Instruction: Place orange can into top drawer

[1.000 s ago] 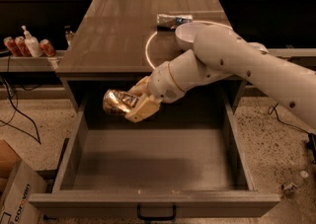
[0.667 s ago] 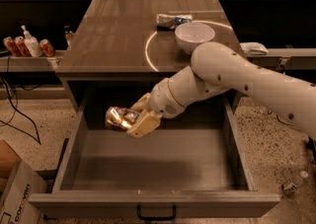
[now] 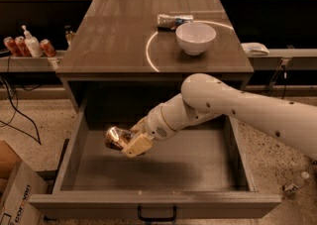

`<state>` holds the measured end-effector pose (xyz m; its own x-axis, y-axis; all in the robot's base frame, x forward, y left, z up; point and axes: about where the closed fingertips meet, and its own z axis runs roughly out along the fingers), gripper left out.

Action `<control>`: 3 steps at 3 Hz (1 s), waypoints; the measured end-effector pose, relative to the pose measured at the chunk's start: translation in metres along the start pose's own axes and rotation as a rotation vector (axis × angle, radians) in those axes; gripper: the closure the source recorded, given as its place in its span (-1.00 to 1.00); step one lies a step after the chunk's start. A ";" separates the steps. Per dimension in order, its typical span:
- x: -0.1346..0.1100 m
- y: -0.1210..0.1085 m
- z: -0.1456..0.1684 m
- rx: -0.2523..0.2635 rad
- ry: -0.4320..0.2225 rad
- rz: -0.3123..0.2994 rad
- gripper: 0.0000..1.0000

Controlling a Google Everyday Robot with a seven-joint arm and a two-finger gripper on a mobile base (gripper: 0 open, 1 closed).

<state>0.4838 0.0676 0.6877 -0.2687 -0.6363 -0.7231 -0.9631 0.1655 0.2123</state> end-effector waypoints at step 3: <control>0.038 -0.014 0.033 0.038 0.040 0.168 0.16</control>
Offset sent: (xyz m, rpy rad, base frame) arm 0.0012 -0.0143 -0.0803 -0.0968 0.1807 -0.2298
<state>0.4866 0.0664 0.6355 -0.4260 -0.6267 -0.6525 -0.9047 0.2999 0.3026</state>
